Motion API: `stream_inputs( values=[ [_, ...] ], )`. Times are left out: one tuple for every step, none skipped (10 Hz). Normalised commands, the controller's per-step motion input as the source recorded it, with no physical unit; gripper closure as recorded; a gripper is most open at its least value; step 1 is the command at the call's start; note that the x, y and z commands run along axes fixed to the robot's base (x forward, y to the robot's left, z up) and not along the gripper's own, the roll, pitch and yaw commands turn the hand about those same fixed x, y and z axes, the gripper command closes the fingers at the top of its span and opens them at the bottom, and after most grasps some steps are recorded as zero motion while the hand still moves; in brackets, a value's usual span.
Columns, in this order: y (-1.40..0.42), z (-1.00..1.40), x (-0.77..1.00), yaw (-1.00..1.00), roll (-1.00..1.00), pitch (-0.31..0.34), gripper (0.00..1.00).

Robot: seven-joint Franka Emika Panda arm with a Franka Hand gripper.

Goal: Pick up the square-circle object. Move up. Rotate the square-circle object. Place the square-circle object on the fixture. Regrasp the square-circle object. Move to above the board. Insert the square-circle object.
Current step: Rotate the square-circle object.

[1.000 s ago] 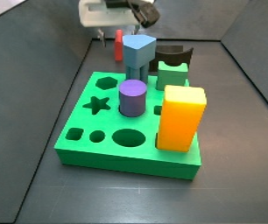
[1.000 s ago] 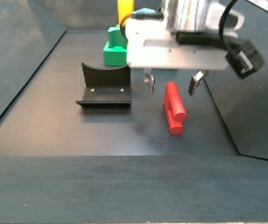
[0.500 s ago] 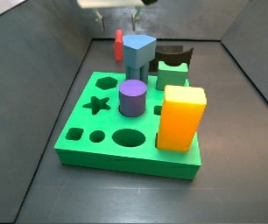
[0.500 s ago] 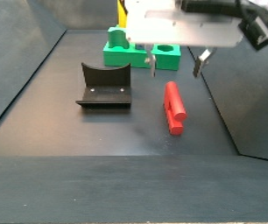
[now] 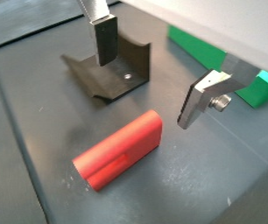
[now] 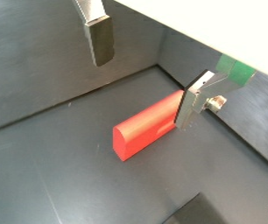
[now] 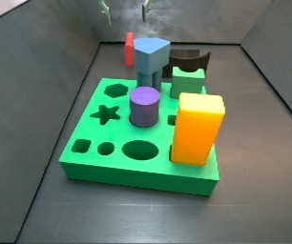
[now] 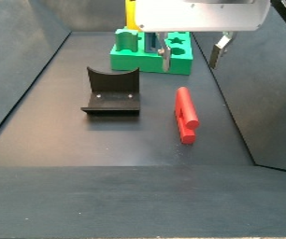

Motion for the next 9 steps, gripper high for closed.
stream_inputs(
  values=[
    [0.0,-0.05,0.04,1.0,0.0,-0.003,0.0],
    [0.0,-0.04,0.04,1.0,0.0,-0.003,0.0],
    [0.0,-0.04,0.04,1.0,0.0,-0.003,0.0],
    [0.0,-0.03,0.04,1.0,0.0,-0.004,0.0],
    [0.0,-0.03,0.04,1.0,0.0,-0.004,0.0],
    [0.0,-0.02,0.04,1.0,0.0,-0.004,0.0],
    [0.0,-0.02,0.04,1.0,0.0,-0.005,0.0],
    [0.0,-0.02,0.03,1.0,0.0,-0.005,0.0],
    [0.0,-0.01,0.03,1.0,0.0,-0.005,0.0]
  ],
)
